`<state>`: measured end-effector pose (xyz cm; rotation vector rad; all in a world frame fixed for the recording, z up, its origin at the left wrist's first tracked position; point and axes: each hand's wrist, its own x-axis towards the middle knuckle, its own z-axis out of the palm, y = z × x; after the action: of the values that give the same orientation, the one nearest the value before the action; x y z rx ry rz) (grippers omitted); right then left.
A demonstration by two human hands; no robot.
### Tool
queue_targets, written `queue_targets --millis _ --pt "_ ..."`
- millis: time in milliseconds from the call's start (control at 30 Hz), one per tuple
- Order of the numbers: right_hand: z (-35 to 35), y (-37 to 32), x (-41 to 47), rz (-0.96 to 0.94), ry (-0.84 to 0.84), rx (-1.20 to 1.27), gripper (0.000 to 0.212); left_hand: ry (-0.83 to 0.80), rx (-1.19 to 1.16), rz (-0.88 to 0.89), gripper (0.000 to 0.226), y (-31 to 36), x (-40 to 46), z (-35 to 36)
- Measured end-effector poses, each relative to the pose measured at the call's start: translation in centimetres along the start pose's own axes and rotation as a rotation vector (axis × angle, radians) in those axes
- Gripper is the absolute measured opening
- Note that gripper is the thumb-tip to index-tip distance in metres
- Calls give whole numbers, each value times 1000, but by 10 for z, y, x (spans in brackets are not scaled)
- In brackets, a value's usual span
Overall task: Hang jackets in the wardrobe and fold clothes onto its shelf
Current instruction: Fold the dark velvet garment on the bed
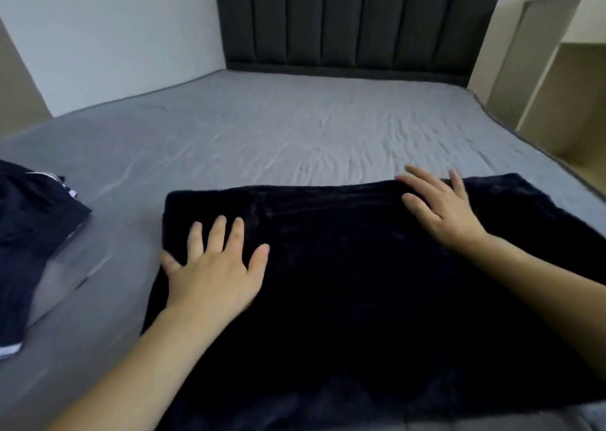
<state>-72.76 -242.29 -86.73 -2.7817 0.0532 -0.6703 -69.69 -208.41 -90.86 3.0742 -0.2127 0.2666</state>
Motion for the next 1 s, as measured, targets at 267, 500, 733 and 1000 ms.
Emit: queue_targets --millis 267,500,733,1000 --pt "92 -162 64 -117 -575 15 70 155 -821 -322 58 -42 6 -6" --pt "101 -178 88 17 -647 139 95 -692 -1973 -408 43 -103 -53 -25" --pt "50 -241 94 182 -1097 163 52 -1096 -1764 -435 13 -73 -81 -57" --pt "-121 -304 105 247 -595 425 30 -759 -1345 -275 29 -86 -63 -201"
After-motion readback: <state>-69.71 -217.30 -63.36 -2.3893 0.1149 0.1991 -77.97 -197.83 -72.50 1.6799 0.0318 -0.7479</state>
